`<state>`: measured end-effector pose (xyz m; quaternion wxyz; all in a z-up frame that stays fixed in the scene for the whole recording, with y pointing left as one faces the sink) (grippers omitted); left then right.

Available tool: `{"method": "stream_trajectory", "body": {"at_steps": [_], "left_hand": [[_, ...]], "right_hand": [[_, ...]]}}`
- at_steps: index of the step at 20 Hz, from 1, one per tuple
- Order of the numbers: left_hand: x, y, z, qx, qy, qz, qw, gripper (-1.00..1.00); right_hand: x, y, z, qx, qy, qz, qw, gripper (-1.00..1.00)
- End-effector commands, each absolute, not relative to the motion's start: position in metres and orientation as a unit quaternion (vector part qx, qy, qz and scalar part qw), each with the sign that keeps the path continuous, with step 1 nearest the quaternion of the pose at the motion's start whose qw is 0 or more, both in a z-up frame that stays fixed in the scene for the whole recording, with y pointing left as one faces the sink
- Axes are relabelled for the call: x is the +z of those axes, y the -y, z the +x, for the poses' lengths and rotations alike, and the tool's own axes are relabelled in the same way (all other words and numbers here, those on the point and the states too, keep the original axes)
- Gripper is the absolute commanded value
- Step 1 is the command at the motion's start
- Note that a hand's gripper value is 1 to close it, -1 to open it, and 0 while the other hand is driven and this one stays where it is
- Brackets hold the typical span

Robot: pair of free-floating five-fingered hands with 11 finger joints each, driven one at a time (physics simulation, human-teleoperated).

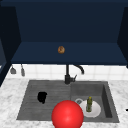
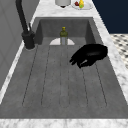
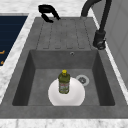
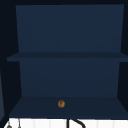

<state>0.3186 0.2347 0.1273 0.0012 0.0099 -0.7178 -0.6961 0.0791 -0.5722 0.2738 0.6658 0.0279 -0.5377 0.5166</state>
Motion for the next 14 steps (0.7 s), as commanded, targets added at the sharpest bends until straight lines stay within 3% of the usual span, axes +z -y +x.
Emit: {"method": "stream_trajectory", "body": {"at_steps": [1, 14], "left_hand": [[0.127, -0.235, 0.319, -0.696, 0.718, 0.010, 0.001, 0.00], [0.127, -0.235, 0.319, -0.696, 0.718, 0.010, 0.001, 0.00]], "right_hand": [[0.267, 0.554, 0.101, 0.536, 0.525, -0.011, 0.661, -1.00], [0.259, 0.521, 0.150, 0.577, 0.486, -0.106, 0.648, -1.00]]}}
